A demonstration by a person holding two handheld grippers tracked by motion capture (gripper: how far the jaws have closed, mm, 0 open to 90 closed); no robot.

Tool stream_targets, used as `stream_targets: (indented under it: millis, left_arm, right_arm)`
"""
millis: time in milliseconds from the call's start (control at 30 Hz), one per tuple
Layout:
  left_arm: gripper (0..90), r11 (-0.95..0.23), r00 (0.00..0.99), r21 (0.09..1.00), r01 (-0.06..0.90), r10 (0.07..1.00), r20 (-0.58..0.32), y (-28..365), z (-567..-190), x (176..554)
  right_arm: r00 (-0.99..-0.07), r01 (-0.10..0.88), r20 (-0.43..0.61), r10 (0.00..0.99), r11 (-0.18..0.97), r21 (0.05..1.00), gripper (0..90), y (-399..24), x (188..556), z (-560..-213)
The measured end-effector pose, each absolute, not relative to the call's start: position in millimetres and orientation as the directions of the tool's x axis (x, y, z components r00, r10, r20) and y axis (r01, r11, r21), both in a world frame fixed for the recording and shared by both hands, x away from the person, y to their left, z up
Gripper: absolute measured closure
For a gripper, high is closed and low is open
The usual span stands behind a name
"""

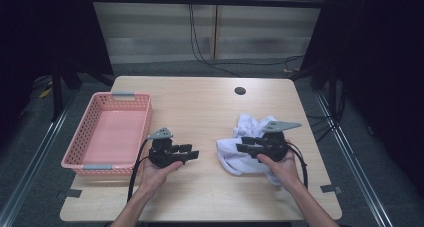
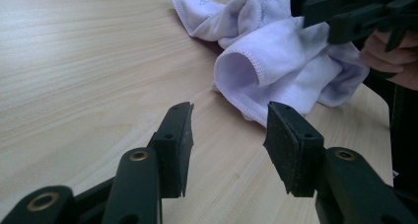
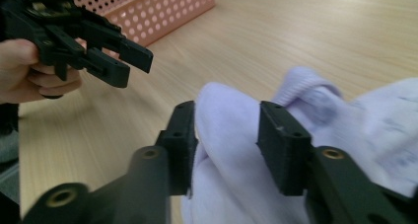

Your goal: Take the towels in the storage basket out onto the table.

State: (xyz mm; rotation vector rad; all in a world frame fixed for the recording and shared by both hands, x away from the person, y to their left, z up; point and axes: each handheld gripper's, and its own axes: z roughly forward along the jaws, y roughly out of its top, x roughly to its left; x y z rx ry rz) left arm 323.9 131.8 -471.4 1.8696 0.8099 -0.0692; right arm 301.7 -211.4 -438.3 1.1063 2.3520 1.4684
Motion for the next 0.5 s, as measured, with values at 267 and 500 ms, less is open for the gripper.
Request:
stream_targets:
  millis: [267,500]
  left_arm:
    - [52.1,-0.223,0.768,0.798,0.56,0.5,-0.4,135.2,-472.5,323.3]
    - [51.9,-0.225,0.772,0.799,0.558,0.494,-0.4,132.9,-472.0,322.4]
  right_arm:
    - [-0.697,0.538,0.134,0.705,0.39,0.748,35.2,-185.1,323.3,-478.8]
    - [-0.685,0.548,0.122,0.718,0.399,0.735,80.1,-188.7,320.9,-484.0]
